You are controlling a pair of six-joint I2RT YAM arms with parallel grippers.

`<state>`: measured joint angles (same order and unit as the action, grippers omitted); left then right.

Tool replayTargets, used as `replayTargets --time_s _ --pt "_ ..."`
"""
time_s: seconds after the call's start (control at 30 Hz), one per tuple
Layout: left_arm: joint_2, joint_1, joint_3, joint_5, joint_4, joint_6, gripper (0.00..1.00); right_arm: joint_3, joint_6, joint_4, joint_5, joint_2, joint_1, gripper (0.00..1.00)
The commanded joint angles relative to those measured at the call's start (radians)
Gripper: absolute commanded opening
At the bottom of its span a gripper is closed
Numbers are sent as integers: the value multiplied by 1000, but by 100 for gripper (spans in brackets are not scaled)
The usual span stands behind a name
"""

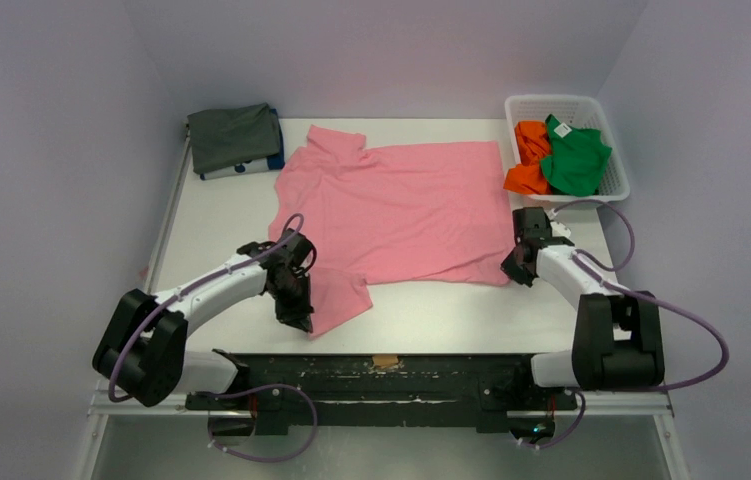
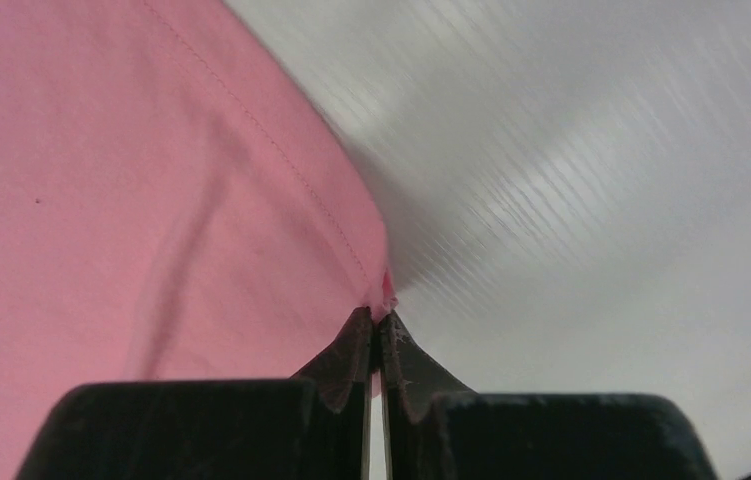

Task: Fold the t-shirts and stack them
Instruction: Grab the side of the flattened tshirt closest away from the robot with both arms, then fold the flattened tshirt in 1/3 of the way

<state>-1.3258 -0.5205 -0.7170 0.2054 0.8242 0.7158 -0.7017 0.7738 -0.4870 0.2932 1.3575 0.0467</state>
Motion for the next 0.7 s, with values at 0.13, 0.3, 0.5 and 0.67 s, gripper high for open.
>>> replayTargets --time_s 0.13,0.3,0.5,0.67 --pt "155 -8 78 116 138 29 0 33 38 -332 1 -216 2 0" --pt "174 -8 48 176 109 -26 0 24 -28 -282 -23 -230 1 0" --pt "101 3 -6 257 10 -54 0 -118 -146 -261 -127 -101 1 0" --pt "62 43 -125 250 -4 -87 0 -193 -191 -222 -184 -43 1 0"
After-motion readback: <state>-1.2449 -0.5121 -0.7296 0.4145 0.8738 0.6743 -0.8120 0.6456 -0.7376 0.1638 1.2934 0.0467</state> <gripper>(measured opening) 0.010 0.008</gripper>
